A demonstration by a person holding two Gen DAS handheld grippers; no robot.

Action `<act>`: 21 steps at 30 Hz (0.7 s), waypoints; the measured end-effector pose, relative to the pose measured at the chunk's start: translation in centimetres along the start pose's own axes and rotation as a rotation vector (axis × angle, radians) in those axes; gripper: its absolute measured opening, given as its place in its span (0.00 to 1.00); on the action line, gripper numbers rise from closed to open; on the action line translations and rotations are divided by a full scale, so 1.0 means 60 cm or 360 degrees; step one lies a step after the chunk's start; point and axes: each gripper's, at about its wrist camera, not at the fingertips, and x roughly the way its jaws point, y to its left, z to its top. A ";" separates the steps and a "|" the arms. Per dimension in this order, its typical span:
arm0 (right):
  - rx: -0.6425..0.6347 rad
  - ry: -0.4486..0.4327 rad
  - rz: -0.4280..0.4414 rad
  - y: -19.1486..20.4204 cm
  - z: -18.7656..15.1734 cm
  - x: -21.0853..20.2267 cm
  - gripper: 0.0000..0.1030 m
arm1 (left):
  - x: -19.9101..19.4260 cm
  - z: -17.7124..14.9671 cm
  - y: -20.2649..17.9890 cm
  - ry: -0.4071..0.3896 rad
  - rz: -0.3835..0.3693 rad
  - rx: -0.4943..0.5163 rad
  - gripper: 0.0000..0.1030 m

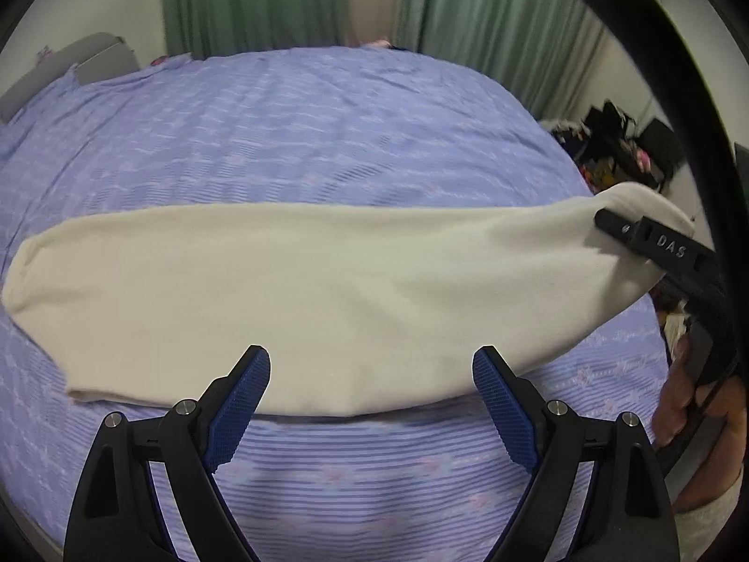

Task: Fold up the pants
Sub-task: 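Grasp the ribbed end with the right tool, lift and fold it over the strip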

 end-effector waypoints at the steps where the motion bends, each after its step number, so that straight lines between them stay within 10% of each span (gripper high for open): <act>1: -0.0078 -0.0024 -0.0005 0.037 0.010 -0.009 0.21 | -0.010 0.003 0.019 -0.0010 0.0009 -0.0011 0.86; 10: -0.0688 -0.0055 -0.0009 0.338 -0.004 -0.043 0.21 | -0.080 0.023 0.289 -0.0059 0.0100 -0.0139 0.86; 21: -0.1414 0.0341 0.0175 0.680 -0.233 0.112 0.21 | -0.047 -0.023 0.551 0.0099 0.0216 -0.0247 0.86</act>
